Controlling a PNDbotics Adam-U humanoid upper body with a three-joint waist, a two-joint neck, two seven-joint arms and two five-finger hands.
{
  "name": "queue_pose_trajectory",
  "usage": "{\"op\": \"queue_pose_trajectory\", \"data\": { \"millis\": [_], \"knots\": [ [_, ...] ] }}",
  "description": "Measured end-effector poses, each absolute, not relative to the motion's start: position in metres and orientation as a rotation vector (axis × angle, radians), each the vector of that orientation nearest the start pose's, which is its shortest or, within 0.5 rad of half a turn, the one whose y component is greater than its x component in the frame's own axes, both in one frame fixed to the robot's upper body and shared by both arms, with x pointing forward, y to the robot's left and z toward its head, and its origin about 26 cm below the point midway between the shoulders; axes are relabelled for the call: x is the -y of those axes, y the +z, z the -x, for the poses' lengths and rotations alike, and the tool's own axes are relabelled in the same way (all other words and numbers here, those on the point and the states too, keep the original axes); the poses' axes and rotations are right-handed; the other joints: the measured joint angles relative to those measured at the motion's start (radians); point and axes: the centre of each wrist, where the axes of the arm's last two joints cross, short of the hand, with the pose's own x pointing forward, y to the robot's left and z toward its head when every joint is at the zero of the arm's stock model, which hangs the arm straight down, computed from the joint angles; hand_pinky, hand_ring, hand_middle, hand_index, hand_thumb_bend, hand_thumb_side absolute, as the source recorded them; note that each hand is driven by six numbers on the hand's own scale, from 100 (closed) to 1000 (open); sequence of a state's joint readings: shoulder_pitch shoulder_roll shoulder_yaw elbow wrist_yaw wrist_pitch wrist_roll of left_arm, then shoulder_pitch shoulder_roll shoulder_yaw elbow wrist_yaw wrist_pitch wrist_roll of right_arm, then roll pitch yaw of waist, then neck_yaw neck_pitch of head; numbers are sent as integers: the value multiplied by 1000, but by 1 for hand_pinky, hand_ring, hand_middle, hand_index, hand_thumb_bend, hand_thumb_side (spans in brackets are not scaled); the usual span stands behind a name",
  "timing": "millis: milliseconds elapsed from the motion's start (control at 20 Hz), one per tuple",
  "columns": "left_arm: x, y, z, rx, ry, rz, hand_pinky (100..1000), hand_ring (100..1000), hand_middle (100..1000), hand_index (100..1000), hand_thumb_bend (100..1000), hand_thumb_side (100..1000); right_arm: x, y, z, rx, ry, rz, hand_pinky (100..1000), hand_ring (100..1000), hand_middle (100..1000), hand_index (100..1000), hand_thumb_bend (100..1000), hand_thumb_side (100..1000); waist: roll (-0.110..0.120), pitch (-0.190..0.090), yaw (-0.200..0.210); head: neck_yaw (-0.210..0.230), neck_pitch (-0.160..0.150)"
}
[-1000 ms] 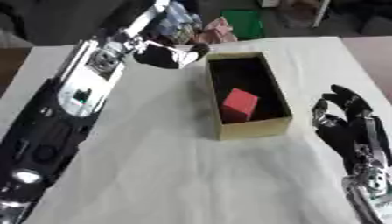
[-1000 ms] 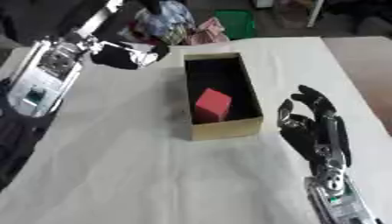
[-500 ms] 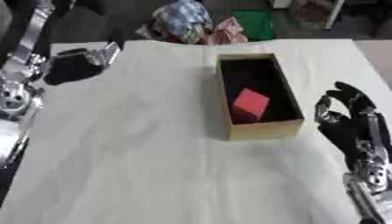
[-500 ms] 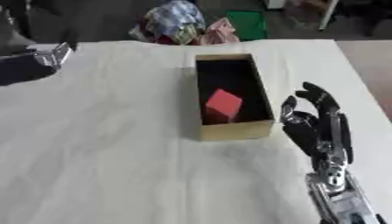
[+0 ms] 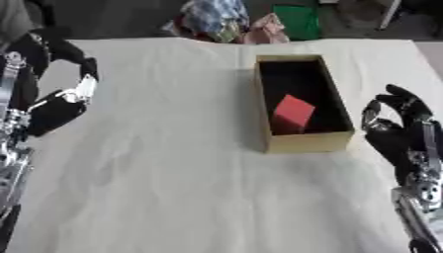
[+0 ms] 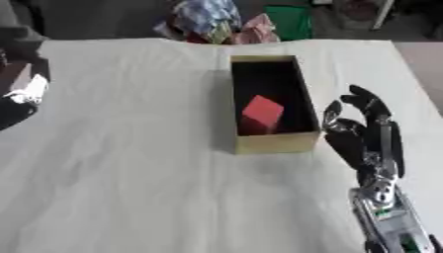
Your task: Pick up objects on the table and place them in the box.
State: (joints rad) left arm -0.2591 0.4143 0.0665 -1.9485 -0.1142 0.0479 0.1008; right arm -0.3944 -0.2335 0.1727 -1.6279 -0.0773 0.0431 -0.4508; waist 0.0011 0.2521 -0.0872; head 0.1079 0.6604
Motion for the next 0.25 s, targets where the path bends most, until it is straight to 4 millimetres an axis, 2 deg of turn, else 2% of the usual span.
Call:
{"op": "queue_pose_trajectory", "data": {
  "millis": [250],
  "knots": [
    [-297,181,-301,2128,-309,-466,845,606,533,772,192,100,209,121,-353,1962,-58,222,655,926,688,820,100,100,1,0,0,12,7]
  ]
}}
